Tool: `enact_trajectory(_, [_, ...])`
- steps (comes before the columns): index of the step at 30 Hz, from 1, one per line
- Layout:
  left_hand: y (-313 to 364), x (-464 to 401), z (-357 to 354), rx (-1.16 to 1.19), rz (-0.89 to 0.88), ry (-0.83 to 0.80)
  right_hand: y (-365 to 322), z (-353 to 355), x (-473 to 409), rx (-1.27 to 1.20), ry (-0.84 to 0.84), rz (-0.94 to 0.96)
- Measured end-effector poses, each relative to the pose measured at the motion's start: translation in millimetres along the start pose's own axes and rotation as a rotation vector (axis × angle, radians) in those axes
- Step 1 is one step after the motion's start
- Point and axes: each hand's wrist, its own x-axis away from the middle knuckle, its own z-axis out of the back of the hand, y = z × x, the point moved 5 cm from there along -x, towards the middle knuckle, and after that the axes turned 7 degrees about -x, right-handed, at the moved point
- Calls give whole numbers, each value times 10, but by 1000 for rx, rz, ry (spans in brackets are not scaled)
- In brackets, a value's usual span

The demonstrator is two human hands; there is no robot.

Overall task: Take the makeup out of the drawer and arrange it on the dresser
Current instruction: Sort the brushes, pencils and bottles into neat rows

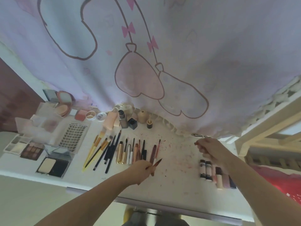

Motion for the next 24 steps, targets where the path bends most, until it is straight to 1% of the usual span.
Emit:
enact_trajectory(2, [62,-64,14,71,19,63,109,-169,52,151,-90,-55])
enact_trajectory(4, [239,-185,63,45,-2,135,265,-423,79,296,-126,-92])
enact_trajectory(7, [413,-333,128,5,18,234,445,-617,-5,330,-51,-90])
enact_trajectory(8, [435,-379,134,-23,44,255,496,-639,-42,375,-23,-84])
enact_trajectory(12, [519,-533,110,-315,146,286,545,-674,-126,853,101,44])
enact_trajectory(15, [519,-623,44,-491,169,269,589,-751,-165,1045,102,107])
enact_trajectory(17, [497,-658,34,-583,154,284,613,-819,-190,1130,92,135])
enact_trajectory(20, [445,-674,46,-671,127,300,645,-935,-244,1192,68,157])
enact_trajectory(24, [329,-645,99,-676,103,322,650,-1109,-328,1209,38,186])
